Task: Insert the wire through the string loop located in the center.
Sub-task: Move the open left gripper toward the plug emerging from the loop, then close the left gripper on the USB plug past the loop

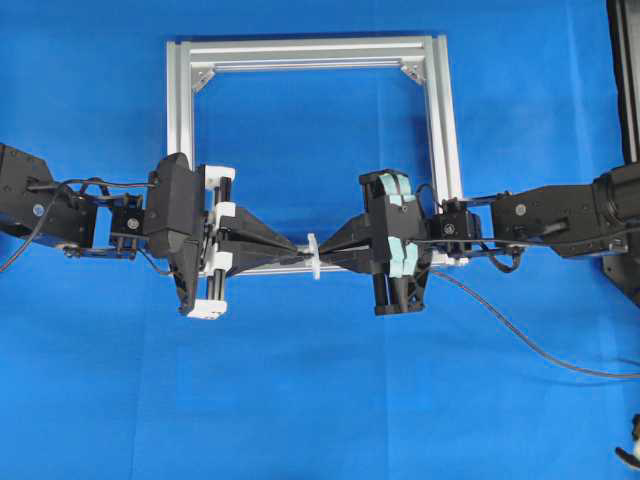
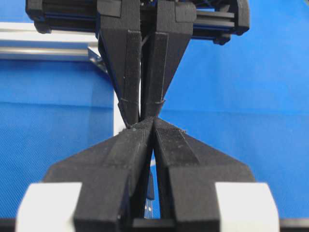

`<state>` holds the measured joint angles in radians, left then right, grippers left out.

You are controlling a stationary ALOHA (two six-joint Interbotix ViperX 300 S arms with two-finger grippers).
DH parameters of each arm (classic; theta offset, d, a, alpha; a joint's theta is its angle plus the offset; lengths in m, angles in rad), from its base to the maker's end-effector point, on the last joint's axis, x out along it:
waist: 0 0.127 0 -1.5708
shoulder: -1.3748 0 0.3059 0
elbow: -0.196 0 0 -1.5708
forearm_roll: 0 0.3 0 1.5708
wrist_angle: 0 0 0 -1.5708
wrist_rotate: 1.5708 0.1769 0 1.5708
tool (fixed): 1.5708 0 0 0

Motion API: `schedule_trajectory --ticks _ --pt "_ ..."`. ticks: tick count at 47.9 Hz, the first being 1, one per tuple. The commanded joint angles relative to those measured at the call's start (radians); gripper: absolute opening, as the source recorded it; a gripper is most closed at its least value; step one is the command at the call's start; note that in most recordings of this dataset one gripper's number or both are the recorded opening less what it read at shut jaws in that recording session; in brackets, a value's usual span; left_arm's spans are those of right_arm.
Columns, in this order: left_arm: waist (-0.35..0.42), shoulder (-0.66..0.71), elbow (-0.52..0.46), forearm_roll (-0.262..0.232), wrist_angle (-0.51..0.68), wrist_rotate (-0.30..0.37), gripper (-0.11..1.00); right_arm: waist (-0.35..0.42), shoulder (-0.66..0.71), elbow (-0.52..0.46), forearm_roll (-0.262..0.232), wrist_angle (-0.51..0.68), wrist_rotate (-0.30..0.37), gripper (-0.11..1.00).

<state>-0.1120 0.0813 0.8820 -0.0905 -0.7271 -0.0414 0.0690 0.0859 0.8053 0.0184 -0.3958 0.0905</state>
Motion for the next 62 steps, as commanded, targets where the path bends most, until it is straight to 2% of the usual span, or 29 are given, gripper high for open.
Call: schedule_trajectory --ticks 1,15,17,21,28,33,49,62 --pt "0.002 -0.023 -0.021 0.002 0.009 0.002 0.00 0.003 -0.012 -0.012 0.002 -0.008 0.002 -0.02" --pt "0.015 -0.020 -0.035 0.003 0.034 0.003 0.01 0.003 -0.012 -0.014 0.003 -0.006 0.002 -0.02" --pt "0.015 -0.020 -0.034 0.003 0.034 0.002 0.05 0.002 -0.012 -0.014 0.002 -0.006 0.002 -0.02" --pt "0.014 -0.018 -0.035 0.002 0.032 0.000 0.25 0.003 -0.012 -0.012 0.002 -0.006 0.002 -0.02" --pt "0.002 -0.018 -0.035 0.003 0.034 0.000 0.71 0.003 -0.012 -0.014 0.003 -0.006 0.002 -0.02" --pt "0.002 -0.018 -0.035 0.003 0.034 0.000 0.90 0.003 -0.012 -0.012 0.003 -0.006 0.002 -0.02" --pt "-0.002 -0.003 -0.041 0.003 0.046 -0.002 0.89 0.003 -0.012 -0.014 0.002 -0.006 0.002 -0.02" --pt "-0.014 0.086 -0.058 0.002 0.075 -0.003 0.88 0.003 -0.012 -0.012 0.003 -0.009 0.000 -0.02"
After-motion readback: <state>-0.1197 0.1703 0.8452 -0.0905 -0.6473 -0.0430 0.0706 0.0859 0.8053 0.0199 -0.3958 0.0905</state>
